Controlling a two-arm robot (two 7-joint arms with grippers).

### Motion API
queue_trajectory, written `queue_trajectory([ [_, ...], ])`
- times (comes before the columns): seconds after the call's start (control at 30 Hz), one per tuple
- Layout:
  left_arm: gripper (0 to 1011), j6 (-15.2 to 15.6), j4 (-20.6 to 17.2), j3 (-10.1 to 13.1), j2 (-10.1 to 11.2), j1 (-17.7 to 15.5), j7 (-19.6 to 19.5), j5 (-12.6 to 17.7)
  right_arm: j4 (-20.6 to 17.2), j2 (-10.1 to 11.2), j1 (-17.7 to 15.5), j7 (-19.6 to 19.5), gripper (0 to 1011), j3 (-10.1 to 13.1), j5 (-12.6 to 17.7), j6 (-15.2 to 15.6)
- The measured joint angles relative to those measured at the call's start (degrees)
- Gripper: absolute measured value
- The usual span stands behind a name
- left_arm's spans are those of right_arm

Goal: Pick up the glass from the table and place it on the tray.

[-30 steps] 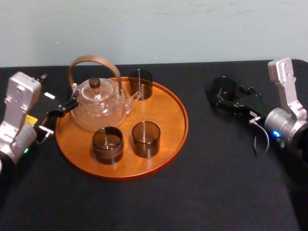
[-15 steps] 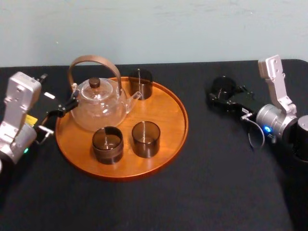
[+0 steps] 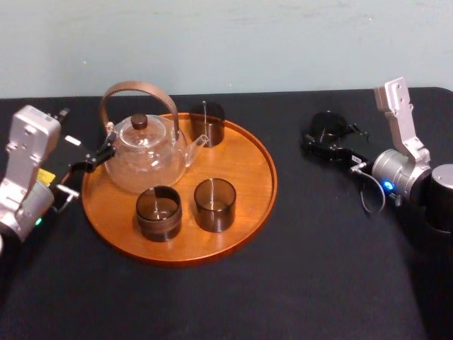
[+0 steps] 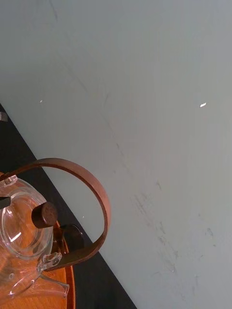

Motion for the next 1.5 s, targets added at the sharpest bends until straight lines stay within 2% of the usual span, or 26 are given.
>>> queue_trajectory([
  [0.37,1009,0.0,0.0,0.0,0.0,0.0,0.0,0.0,-0.5,0.2,-0.3,0.0,999,0.0,0.1,0.1],
  [0.53,1009,0.0,0.0,0.0,0.0,0.0,0.0,0.0,-0.6,0.2,-0.4,-0.1,906,0.0,0.1,0.1],
  [0.77,1009,0.0,0.0,0.0,0.0,0.0,0.0,0.0,-0.8,0.2,-0.5,-0.1,905,0.0,0.2,0.2],
  [0.9,1009,0.0,0.0,0.0,0.0,0.0,0.0,0.0,-2.2,0.5,-1.4,0.0,905,0.5,0.5,0.8],
  [1.07,1010,0.0,0.0,0.0,0.0,0.0,0.0,0.0,-7.0,1.7,-4.1,0.5,905,1.3,1.6,2.7],
  [1.37,1010,0.0,0.0,0.0,0.0,0.0,0.0,0.0,-15.2,3.7,-8.2,0.8,905,1.3,2.5,4.5],
  [1.4,1009,0.0,0.0,0.0,0.0,0.0,0.0,0.0,-16.9,4.0,-9.0,1.0,905,1.1,2.7,4.8],
  [1.43,1010,0.0,0.0,0.0,0.0,0.0,0.0,0.0,-23.8,4.9,-11.4,2.1,905,-1.2,3.3,5.3],
  [1.5,1010,0.0,0.0,0.0,0.0,0.0,0.0,0.0,-25.0,4.8,-11.5,2.4,905,-2.4,3.4,5.4],
])
